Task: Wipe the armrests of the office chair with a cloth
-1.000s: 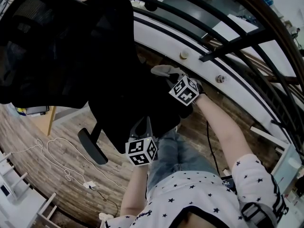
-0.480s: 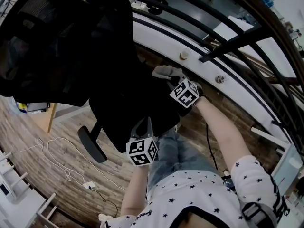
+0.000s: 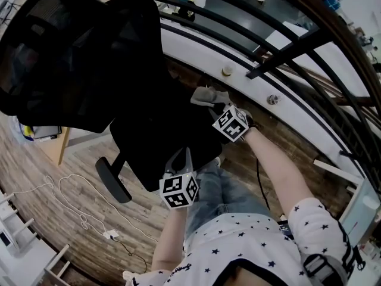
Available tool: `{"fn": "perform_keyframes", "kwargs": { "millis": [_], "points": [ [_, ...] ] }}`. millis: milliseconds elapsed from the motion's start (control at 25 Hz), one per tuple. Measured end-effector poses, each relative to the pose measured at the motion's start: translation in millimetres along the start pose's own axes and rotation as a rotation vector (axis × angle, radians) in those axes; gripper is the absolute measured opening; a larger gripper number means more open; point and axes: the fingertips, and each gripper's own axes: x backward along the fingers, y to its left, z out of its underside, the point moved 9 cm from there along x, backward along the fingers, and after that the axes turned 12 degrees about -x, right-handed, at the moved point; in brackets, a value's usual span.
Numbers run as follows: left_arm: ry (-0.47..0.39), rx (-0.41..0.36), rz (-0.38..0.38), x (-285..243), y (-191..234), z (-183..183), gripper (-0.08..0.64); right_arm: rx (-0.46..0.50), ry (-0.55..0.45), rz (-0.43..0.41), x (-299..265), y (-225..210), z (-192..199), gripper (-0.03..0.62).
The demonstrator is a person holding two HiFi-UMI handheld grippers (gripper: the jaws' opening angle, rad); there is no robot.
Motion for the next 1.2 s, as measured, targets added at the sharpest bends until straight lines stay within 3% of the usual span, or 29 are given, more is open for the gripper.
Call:
{"fn": "perform_keyframes", "kwargs": {
  "millis": [1200],
  "points": [
    [-0.037,-0.025,0.012,27,-42,23,0.006,-0.001,0.025,-0.009,40,32,61,0.026]
  ]
}}
